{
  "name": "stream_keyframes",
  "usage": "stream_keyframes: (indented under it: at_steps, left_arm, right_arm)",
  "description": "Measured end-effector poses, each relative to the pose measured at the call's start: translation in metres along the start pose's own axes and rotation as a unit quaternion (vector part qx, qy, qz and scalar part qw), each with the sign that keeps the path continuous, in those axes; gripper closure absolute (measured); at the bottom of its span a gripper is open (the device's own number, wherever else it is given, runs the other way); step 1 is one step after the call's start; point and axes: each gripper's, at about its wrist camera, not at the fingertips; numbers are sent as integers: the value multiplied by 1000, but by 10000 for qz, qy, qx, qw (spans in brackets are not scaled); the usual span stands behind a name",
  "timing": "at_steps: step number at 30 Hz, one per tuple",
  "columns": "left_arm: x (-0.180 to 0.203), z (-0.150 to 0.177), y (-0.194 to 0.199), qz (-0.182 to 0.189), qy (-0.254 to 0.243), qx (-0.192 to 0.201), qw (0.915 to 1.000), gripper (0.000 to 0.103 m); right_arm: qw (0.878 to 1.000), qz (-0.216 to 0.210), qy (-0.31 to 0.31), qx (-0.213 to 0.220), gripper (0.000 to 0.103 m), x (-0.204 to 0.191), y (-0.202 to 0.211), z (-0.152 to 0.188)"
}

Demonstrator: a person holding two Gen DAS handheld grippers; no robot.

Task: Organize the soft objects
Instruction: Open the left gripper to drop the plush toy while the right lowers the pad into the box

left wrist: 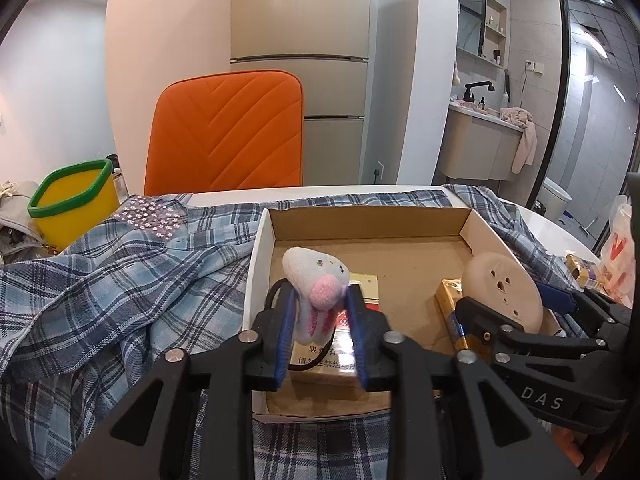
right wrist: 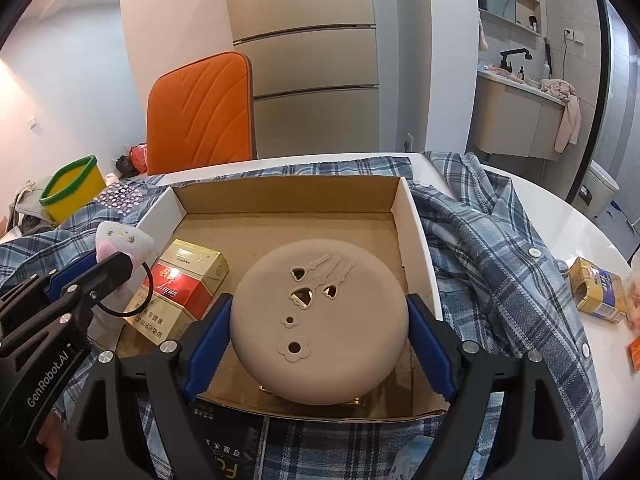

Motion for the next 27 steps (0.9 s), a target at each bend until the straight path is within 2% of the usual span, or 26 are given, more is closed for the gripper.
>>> stream_keyframes:
  at_steps: [1, 3, 11, 15, 18, 22, 27]
  left_arm:
    - [-1, 0, -1, -17, 17, -11, 10000, 54]
    - [-3, -2, 0, -84, 71, 20, 9999, 34]
    - [-7, -3, 12, -72, 186, 303, 9993, 24]
    - [-12, -4, 25, 135, 297, 608, 9976, 14]
    - [-14, -3, 42, 334, 351, 978, 9940, 0]
    - [-13, -2, 60, 425, 310, 1419, 9885, 0]
    - [-7, -1, 68, 383, 186, 1649, 9854, 0]
  right_arm:
    - [10000, 0, -1, 19, 18, 0, 1, 0]
    - [10000, 71, -28, 40, 18, 1, 3, 0]
    - [10000, 33, -13, 29, 18, 0, 3, 0]
    - [9998, 140, 88, 62, 18, -5, 5, 0]
    - [9993, 215, 213, 237, 18, -10, 13, 0]
    - [9976, 125, 371, 564, 18, -17, 26, -2]
    - [9979, 189, 385, 478, 18, -18, 23, -2]
Point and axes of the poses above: each gripper's, at about its wrist camera, not at the fingertips, and y roughly against the way its jaws point, x to its right, z to its underside, and after that the axes turned 13 degrees about y, right-handed
